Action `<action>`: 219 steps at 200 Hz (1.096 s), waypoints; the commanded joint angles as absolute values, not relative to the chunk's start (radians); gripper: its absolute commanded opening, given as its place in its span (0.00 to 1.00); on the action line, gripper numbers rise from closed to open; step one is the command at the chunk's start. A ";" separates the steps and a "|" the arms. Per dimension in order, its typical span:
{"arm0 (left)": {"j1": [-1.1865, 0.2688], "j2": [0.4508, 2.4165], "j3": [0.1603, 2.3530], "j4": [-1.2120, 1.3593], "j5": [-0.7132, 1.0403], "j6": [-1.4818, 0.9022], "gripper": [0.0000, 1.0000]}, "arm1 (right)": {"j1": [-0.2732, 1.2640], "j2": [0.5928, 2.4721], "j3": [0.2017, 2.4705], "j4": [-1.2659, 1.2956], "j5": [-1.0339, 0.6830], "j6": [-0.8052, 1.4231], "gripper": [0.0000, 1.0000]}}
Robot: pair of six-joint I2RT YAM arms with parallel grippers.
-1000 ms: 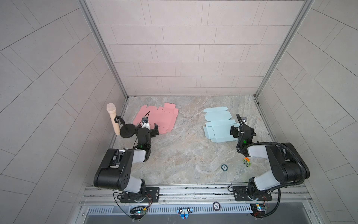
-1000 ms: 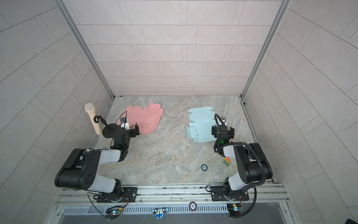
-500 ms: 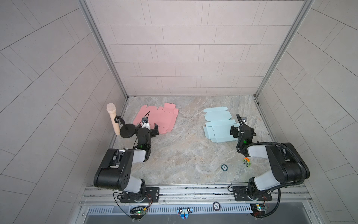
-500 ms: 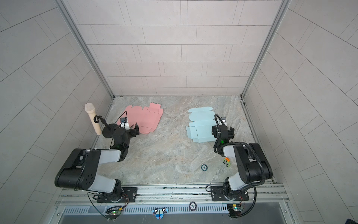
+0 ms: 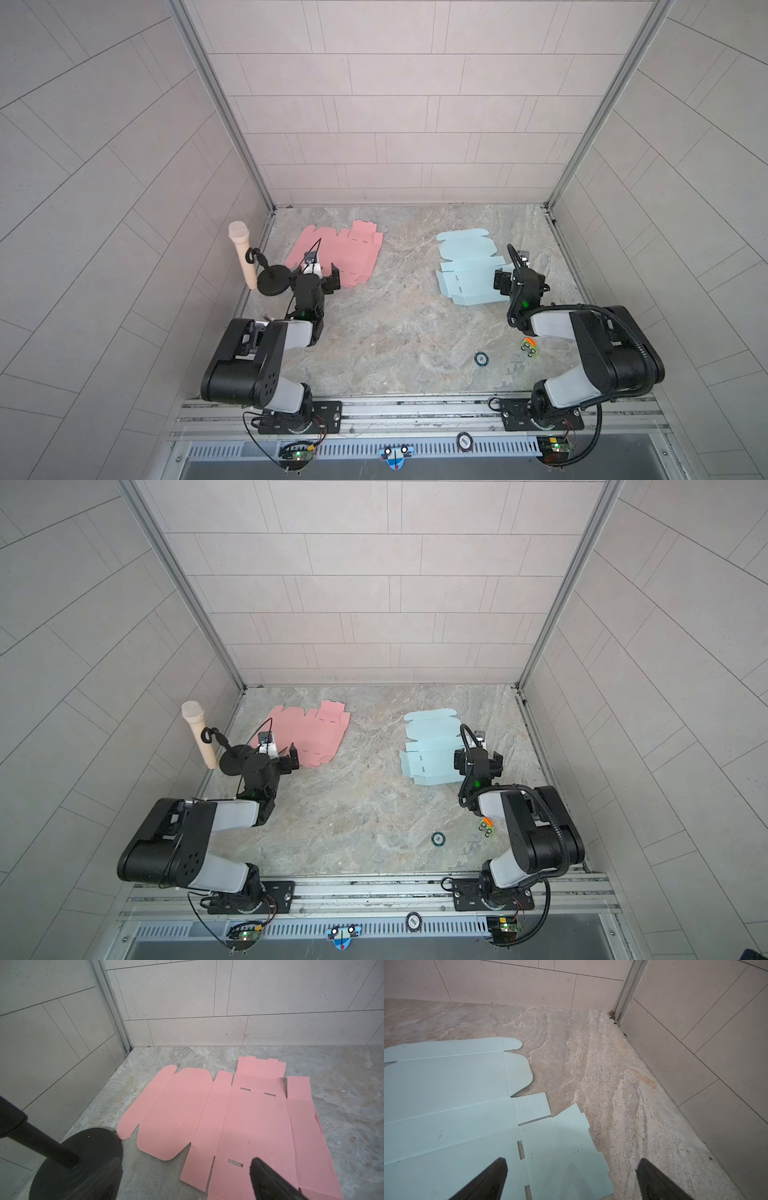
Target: Fold the paper box
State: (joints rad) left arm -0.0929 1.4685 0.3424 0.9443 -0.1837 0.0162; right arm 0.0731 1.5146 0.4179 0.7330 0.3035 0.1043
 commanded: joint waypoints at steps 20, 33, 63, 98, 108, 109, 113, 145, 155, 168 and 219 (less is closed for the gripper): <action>-0.095 1.464 0.356 0.954 -0.184 0.021 1.00 | 0.074 1.516 0.427 0.736 0.321 0.100 1.00; -0.095 1.460 0.351 0.962 -0.179 0.023 1.00 | 0.075 1.513 0.425 0.739 0.320 0.100 1.00; -0.097 1.429 0.350 0.940 -0.126 0.047 1.00 | 0.075 1.497 0.433 0.712 0.306 0.094 1.00; -0.108 1.360 0.377 0.825 -0.159 0.042 1.00 | 0.074 1.402 0.454 0.594 0.308 0.100 1.00; -0.120 1.328 0.389 0.769 -0.188 0.035 1.00 | 0.075 1.369 0.459 0.549 0.309 0.107 1.00; -0.121 1.323 0.390 0.763 -0.192 0.034 1.00 | 0.075 1.366 0.459 0.543 0.309 0.109 1.00; -0.128 1.307 0.394 0.740 -0.206 0.032 1.00 | 0.075 1.353 0.462 0.520 0.309 0.113 1.00; -0.193 1.185 0.560 0.300 -0.264 -0.063 1.00 | 0.104 1.241 0.554 0.203 0.329 0.146 1.00; -0.221 1.145 0.588 0.225 -0.225 -0.092 1.00 | 0.124 1.225 0.607 0.084 0.364 0.165 1.00; -0.267 1.098 0.620 0.143 -0.215 -0.171 1.00 | 0.132 1.209 0.684 -0.065 0.371 0.271 1.00; -0.360 1.098 0.824 -0.216 0.035 -0.510 1.00 | 0.248 1.304 0.902 -0.426 0.251 0.430 1.00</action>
